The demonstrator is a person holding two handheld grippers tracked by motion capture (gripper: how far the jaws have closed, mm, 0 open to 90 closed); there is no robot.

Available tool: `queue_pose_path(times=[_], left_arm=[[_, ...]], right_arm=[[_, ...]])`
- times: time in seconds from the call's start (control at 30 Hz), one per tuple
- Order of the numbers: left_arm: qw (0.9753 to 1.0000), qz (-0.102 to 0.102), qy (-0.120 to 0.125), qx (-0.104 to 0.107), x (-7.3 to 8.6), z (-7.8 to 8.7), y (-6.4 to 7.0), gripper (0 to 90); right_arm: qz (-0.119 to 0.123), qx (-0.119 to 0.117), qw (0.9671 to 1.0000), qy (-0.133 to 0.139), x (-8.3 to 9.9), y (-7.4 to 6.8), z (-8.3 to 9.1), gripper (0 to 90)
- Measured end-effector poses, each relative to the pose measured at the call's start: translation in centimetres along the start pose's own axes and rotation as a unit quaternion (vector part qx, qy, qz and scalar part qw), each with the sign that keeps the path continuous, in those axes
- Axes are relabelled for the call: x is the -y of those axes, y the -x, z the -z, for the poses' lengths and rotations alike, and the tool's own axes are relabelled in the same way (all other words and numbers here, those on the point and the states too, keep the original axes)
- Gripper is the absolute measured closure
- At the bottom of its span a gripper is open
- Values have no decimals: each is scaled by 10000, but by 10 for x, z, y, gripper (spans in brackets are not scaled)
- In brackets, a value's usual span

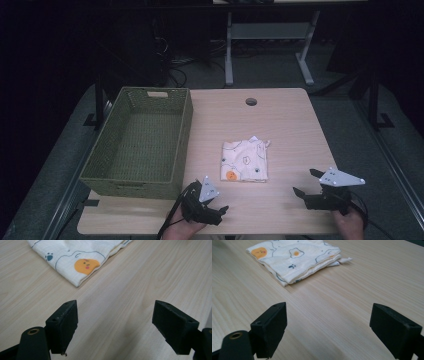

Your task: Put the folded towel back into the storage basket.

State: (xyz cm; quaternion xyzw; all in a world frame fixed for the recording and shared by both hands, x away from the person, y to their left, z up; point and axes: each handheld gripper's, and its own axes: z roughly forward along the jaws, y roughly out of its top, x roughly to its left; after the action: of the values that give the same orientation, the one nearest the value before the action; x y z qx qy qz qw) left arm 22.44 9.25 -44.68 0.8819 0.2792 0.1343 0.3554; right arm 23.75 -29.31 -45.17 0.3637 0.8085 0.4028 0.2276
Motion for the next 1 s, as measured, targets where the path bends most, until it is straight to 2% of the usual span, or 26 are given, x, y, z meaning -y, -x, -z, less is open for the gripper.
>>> queue_pose_path(times=[0.3, 0.33, 0.5, 0.57, 0.73, 1.0], left_arm=[[10000, 6, 4, 22, -1, -4, 0, 212], [10000, -60, -23, 8, -1, -5, 1, 212], [9999, -121, 8, 2, -7, -6, 1, 212], [9996, -282, -48, -68, -14, -9, 1, 216], [9996, -256, -66, 26, -30, -18, -6, 220], [9977, -598, -304, -3, -62, -35, -10, 225]], right_arm=[[63, -113, 9999, 40, -4, -6, -1, 137], [54, -87, 9999, 66, -4, -8, 0, 137], [41, -93, 9999, 111, -5, -9, 1, 137], [33, -103, 9999, 96, -5, -8, 1, 137], [-28, -95, 9999, 123, -3, -7, 3, 137], [-113, -106, 9997, 193, -1, -2, 5, 137]])
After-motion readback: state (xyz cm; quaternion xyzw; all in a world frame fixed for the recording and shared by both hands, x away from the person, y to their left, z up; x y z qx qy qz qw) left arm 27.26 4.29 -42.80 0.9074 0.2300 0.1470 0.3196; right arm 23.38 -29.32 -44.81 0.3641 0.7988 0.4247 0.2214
